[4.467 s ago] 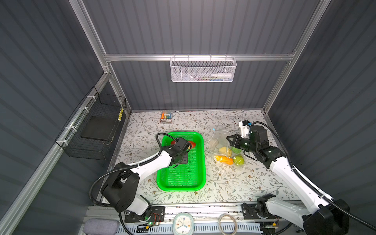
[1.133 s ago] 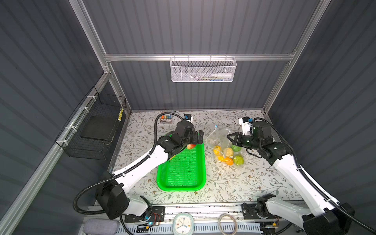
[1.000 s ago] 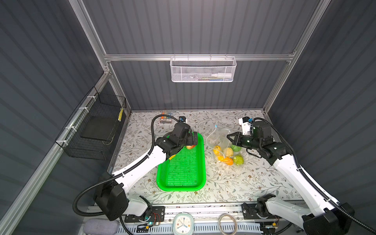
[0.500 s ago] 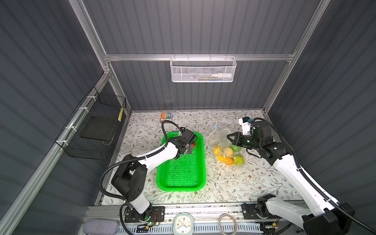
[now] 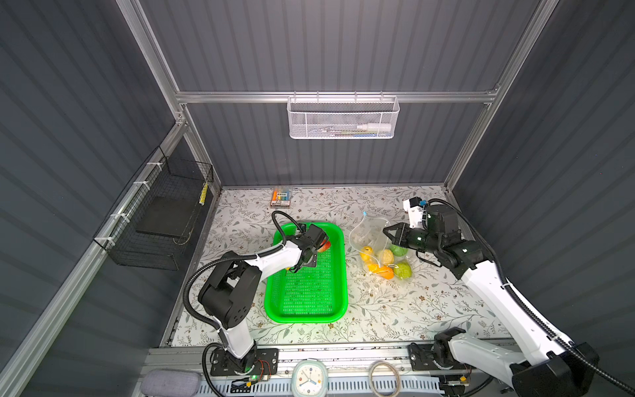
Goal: Place the food in the zip-top bag and seal the zipper
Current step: 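Lower the left gripper and grasp the remaining yellow fruit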
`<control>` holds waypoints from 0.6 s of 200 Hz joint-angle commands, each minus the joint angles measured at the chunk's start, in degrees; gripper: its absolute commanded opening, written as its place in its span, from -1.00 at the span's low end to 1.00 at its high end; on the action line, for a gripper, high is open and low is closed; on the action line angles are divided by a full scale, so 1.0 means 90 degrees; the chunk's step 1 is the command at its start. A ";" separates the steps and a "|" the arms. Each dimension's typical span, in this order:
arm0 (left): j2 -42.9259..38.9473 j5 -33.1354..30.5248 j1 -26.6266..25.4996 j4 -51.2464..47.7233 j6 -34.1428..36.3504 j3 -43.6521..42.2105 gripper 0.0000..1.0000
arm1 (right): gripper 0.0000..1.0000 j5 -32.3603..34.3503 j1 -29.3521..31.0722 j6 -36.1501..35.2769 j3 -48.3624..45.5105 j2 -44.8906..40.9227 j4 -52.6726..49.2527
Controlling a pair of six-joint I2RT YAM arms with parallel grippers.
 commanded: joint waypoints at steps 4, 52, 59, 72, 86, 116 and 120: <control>0.0072 0.0326 0.0036 0.0126 -0.0255 -0.0112 0.99 | -1.00 0.0103 0.0021 -0.0090 -0.0067 0.0004 0.0051; 0.0055 0.0924 0.0031 0.0612 -0.0220 -0.0279 0.94 | -1.00 0.0104 0.0018 -0.0067 -0.0068 0.0006 0.0056; 0.0070 0.0981 0.0021 0.0647 -0.0196 -0.0296 0.91 | -1.00 0.0104 0.0021 -0.0067 -0.0072 0.0009 0.0058; 0.0082 0.1015 0.0028 0.0705 -0.0191 -0.0312 0.87 | -1.00 0.0122 0.0021 -0.0069 -0.0062 0.0023 0.0073; 0.0082 0.1023 0.0031 0.0762 -0.0180 -0.0349 0.78 | -1.00 0.0106 0.0024 -0.0068 -0.0045 0.0060 0.0090; 0.0053 0.1061 0.0031 0.0804 -0.0178 -0.0419 0.45 | -1.00 0.0017 0.0023 -0.0036 -0.0016 0.0140 0.0112; 0.0044 0.1063 0.0033 0.0802 -0.0176 -0.0432 0.43 | -1.00 0.0016 0.0024 -0.0030 -0.0009 0.0149 0.0114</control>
